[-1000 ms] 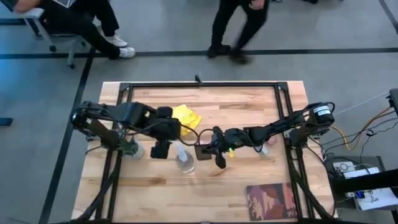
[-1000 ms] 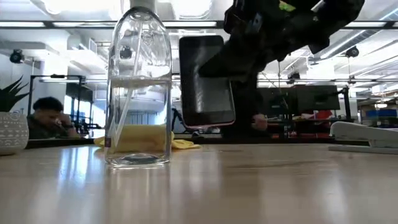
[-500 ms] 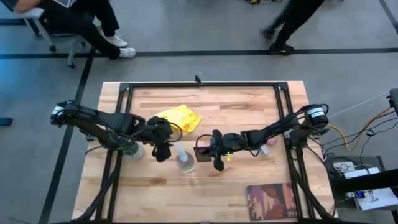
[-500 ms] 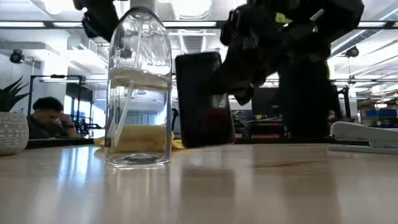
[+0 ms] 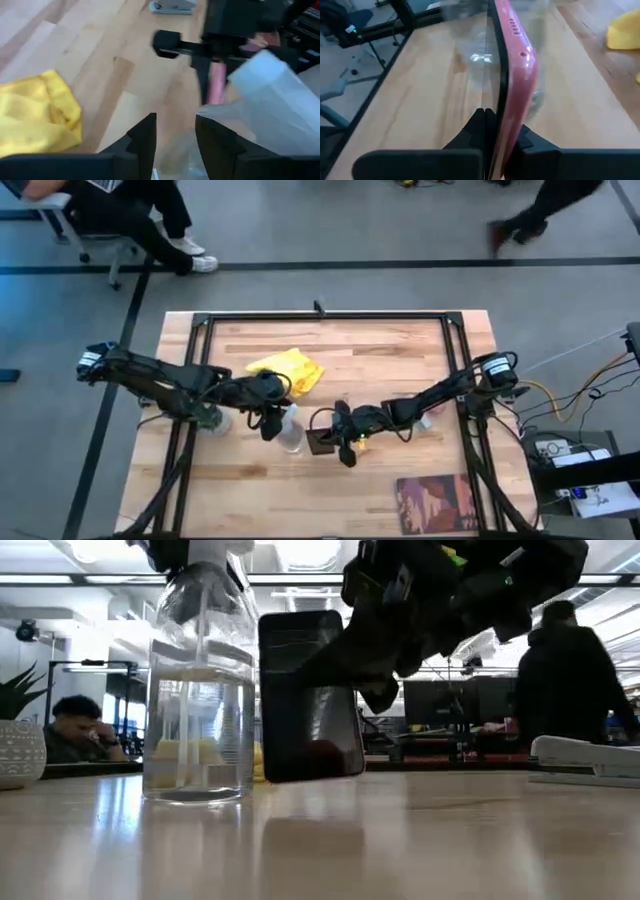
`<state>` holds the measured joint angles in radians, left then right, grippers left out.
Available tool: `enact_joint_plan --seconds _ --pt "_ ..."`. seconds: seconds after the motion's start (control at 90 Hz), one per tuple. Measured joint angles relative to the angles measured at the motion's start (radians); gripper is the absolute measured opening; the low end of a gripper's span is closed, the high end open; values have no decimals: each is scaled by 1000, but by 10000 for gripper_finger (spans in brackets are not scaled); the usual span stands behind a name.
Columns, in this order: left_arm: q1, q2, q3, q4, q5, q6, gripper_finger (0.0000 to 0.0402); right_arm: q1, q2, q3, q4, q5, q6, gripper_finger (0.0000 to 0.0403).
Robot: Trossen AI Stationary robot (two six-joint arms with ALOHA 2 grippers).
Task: Apply microfiber cloth
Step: Spray the front and back of the cellphone using the spray bottle
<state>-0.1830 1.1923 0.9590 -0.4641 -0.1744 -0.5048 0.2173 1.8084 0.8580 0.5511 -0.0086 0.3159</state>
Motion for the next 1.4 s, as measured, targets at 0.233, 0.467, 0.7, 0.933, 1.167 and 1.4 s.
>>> enact_joint_plan --seconds 0.233,0.467,0.7,0.933,1.167,1.4 --pt "3 -40 47 -182 -2 25 99 -1 -71 0 -162 8 -5 4" --pt "33 -88 22 -347 -130 37 98 -1 -216 -1 -414 108 -41 4" --pt "49 -110 -88 -270 -130 48 98 -2 -340 -14 -562 249 -38 4" --pt "69 -186 -325 2 -129 54 99 -59 -377 -40 -605 299 -83 4" --pt "115 -252 -455 148 -120 162 126 -229 -375 -41 -622 181 -118 4" --pt "110 -394 -434 176 102 283 168 -327 -371 -41 -574 29 -231 4"
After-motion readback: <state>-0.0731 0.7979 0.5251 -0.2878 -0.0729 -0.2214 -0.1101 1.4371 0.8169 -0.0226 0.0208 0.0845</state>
